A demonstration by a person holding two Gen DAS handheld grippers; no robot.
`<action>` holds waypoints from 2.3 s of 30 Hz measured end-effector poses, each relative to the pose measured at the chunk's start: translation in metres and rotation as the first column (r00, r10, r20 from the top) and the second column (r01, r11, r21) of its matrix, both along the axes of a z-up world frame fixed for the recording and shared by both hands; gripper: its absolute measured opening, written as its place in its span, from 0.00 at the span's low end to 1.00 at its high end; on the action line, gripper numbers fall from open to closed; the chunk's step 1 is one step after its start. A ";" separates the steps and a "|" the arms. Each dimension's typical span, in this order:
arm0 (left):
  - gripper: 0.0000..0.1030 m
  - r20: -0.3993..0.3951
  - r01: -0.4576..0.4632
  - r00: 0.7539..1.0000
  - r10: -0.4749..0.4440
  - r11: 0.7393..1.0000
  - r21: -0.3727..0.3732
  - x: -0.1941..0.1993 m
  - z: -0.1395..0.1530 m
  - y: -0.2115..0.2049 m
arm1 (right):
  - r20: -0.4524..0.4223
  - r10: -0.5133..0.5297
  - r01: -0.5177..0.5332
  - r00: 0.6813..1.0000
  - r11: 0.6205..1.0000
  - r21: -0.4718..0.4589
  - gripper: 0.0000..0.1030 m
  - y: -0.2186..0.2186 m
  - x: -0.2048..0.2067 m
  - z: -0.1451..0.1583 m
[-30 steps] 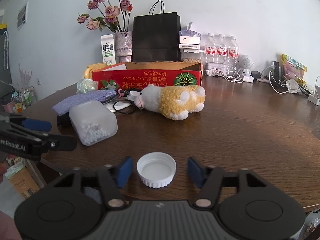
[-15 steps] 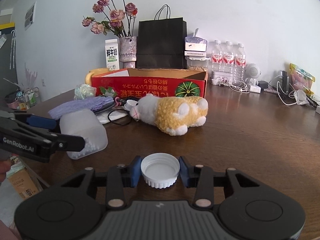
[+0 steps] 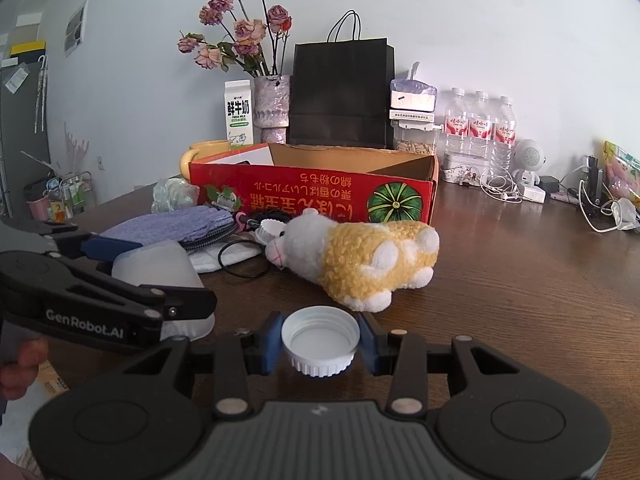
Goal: Organize objects
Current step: 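Carry the cap and container into the red cardboard box and open both tools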
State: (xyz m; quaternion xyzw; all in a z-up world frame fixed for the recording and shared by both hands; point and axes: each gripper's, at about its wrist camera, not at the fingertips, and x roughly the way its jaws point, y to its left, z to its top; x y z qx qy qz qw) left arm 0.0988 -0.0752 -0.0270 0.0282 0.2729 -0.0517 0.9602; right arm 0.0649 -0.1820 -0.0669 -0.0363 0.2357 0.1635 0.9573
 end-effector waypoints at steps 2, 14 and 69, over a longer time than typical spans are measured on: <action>0.93 -0.003 -0.002 1.000 0.002 1.000 -0.003 0.000 0.000 0.000 | 0.000 0.003 -0.003 1.000 1.000 0.001 0.38 0.000 0.002 0.001; 0.93 0.079 0.006 0.997 -0.004 1.000 -0.030 -0.012 0.024 0.004 | 0.049 0.011 -0.011 0.999 1.000 0.003 0.38 0.004 -0.001 0.020; 1.00 0.135 -0.184 0.970 0.203 0.973 -0.141 0.229 0.068 0.079 | 0.010 -0.115 0.115 0.993 0.993 0.023 0.63 0.054 0.266 0.061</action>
